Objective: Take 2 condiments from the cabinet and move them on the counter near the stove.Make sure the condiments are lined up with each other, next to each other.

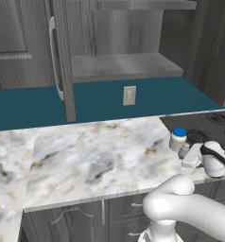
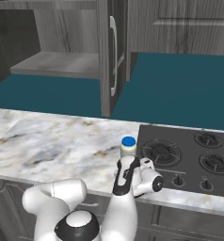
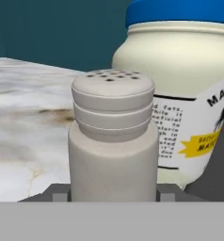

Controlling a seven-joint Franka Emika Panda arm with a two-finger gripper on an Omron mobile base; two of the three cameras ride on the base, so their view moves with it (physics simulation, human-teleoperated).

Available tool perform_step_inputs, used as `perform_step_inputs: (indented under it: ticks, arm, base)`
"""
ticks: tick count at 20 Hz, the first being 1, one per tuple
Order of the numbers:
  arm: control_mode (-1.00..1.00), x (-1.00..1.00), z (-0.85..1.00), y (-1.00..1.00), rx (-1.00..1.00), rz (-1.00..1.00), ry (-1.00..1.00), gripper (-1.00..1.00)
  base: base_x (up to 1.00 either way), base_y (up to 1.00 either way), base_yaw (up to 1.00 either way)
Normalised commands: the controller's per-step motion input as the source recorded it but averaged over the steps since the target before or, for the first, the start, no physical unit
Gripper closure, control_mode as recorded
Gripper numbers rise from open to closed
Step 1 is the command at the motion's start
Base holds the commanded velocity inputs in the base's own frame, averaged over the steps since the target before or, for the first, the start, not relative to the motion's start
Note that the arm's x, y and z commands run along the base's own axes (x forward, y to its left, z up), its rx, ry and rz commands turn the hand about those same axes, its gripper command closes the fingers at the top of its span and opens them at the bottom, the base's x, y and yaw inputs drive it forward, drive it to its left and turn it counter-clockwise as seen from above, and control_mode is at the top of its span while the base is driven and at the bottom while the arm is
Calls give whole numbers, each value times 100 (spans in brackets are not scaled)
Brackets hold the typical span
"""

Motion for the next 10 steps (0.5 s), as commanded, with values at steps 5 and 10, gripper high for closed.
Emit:
perform_step_inputs:
  ticks: [5, 10]
  arm:
    - [-100, 1, -4, -12, 3, 0, 0, -100]
    - [-100, 0, 0, -17, 3, 0, 0, -100]
  base:
    - [0, 0, 0]
    - [0, 0, 0]
